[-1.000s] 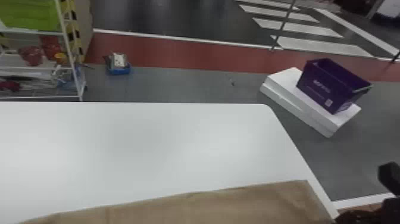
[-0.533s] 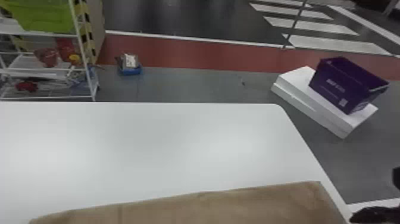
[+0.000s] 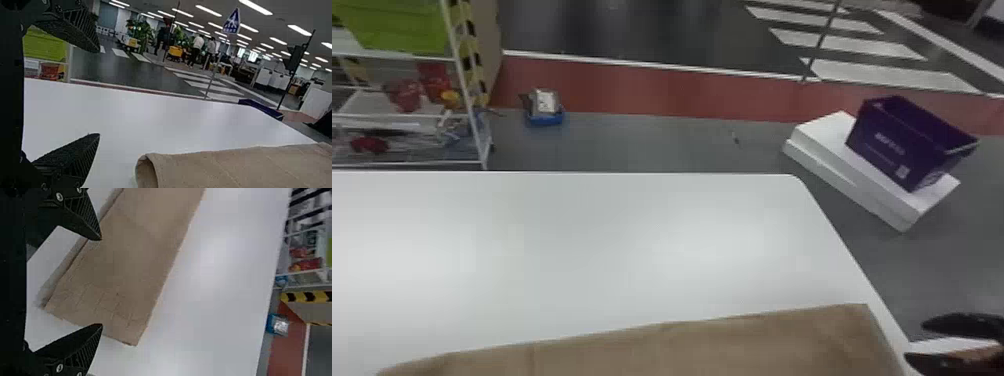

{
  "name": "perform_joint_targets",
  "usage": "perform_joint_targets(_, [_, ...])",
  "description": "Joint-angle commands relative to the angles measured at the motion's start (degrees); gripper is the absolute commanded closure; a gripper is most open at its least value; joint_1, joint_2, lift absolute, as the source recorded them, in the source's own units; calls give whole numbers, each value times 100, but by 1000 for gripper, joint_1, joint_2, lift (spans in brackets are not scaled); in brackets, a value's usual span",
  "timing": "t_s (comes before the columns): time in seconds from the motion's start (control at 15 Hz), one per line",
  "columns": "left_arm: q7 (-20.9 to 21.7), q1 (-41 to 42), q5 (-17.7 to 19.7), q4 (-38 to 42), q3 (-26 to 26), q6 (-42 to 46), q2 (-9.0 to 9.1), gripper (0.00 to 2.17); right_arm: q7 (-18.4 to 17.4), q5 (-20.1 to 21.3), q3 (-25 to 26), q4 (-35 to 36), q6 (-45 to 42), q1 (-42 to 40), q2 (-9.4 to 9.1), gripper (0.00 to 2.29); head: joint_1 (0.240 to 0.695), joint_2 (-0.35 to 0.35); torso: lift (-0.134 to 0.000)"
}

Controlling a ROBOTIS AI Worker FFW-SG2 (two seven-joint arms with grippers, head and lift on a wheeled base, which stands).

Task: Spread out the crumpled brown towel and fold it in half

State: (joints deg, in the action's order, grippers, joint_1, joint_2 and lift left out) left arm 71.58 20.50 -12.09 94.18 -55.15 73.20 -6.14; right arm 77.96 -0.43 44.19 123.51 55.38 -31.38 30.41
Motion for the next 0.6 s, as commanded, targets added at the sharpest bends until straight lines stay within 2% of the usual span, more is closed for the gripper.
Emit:
perform_joint_targets(0.0, [5, -38, 14, -5, 57, -74, 25, 144, 37, -827, 143, -90, 892, 809, -299, 83, 695, -148, -124])
perform_joint_targets(0.07, [-3, -46, 66, -14, 66, -180, 43, 144, 37, -871, 99, -82, 1085, 1064, -439, 80, 695, -122, -124])
perform_joint_targets(0.13, [-47, -46, 146, -40, 74, -444, 34, 144, -211, -1021, 64, -90, 1138, 1213, -536, 76, 695, -103, -124])
perform_joint_targets(0.2, [-100, -55, 277, -137, 92, -584, 7, 144, -844, -1056, -7, -90, 1156, 1363, -677, 73, 695, -89, -124])
perform_joint_targets(0.27, [-126, -99, 339, -207, 92, -619, 7, 144, -1318, -994, -121, -117, 1173, 1494, -773, 73, 695, -73, -124])
perform_joint_targets(0.4, [-153, -249, 585, -269, 92, -1270, -28, 144, -1995, -977, -385, -117, 1560, 1776, -809, 73, 695, -70, -124])
perform_joint_targets(0.53, [-302, -468, 813, -269, 109, -2201, -1, 144, -2399, -977, -578, -108, 1771, 2074, -1020, 76, 695, -56, -124])
